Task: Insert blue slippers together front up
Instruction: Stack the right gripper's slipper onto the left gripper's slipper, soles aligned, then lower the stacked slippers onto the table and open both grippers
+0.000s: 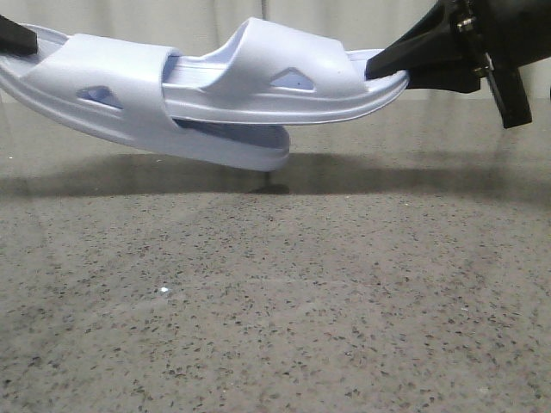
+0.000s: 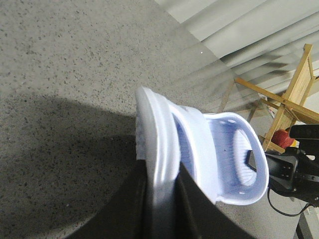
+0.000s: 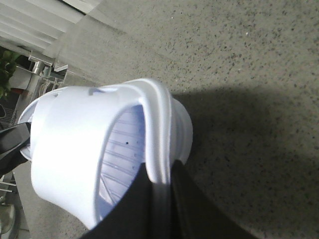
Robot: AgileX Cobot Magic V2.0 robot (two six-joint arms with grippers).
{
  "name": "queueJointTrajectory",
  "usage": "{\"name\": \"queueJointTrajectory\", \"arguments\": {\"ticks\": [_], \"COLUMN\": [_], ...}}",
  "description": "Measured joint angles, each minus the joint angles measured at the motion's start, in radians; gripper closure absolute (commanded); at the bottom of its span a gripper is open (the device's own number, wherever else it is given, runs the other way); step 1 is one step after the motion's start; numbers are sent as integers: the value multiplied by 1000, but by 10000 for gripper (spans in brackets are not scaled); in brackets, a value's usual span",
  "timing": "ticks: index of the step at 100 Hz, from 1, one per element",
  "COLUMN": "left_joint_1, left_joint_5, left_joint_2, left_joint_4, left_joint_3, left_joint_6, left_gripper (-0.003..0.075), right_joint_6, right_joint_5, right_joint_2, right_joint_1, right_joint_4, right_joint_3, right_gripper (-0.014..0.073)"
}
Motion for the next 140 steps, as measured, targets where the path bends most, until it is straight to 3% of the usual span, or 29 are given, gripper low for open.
{"name": "queueJointTrajectory", "arguments": {"ticks": [46,61,78,100,140], "left_joint_1": [-5,-5,3,46,83], "left_joint_5": [-56,-50,-9,74,75], "left_joint_2": [0,0,0,0,0], "left_joint_4": [-27,-27,-25,-13,6], "left_joint_3": [0,0,0,0,0], "left_joint_6": [4,4,4,4,4], "left_gripper": [705,705,705,705,705], "right_joint_6": [-6,-7,-7,-7,2], "right_joint_5": [-26,-10,109,328,341], "right_joint_2": [74,75,75,75,-27], "right_joint_1": [71,56,-15,-130,-366], "right_joint_4": [14,-17,-50,-92,-190], "right_joint_3": [-99,-99,-105,-107,-107], "right_gripper": [699,622,505,503,503]}}
